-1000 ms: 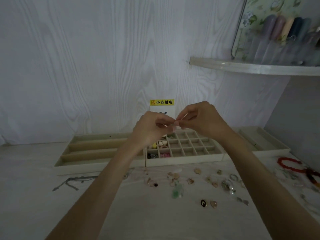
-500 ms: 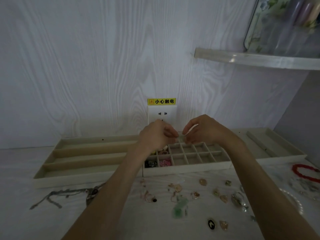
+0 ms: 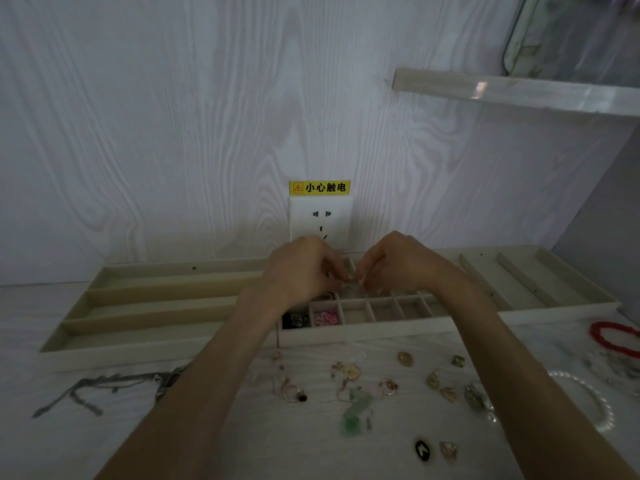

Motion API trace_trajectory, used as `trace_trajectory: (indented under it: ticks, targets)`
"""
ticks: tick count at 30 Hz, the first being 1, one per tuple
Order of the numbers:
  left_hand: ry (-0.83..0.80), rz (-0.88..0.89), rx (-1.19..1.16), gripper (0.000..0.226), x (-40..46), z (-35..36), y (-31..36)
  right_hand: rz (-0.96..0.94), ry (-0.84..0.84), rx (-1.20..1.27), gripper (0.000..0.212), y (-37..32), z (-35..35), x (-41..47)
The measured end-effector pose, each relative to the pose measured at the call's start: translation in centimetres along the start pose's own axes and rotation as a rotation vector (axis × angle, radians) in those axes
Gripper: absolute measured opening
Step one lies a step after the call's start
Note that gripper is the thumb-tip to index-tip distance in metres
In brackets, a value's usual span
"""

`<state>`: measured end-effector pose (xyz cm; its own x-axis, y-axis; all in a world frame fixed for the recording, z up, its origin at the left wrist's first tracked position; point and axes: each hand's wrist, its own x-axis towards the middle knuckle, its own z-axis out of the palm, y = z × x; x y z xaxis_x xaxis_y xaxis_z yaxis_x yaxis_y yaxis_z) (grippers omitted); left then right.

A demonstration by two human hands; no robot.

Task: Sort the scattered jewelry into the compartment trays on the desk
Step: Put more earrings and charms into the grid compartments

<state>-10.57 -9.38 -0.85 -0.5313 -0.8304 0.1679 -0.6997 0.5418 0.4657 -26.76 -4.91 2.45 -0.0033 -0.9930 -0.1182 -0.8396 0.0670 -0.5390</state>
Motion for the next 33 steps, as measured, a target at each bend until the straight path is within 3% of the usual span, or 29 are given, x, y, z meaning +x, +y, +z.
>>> trace_trajectory:
  ticks: [12,20,33]
  targets:
    - [-0.058,0.104,0.178,0.022,-0.1,0.2,0.3,-0.095,0.111,0.013,0.007,1.6,1.9,-0.2]
    - [-0.105,0.088,0.206,0.031,-0.3,-0.2,0.8,-0.226,-0.083,-0.479,0.053,0.2,0.8,-1.6]
    - [-0.102,0.079,0.217,0.033,-0.8,-0.9,1.0,-0.172,-0.096,-0.457,0.051,-0.1,0.8,-2.8]
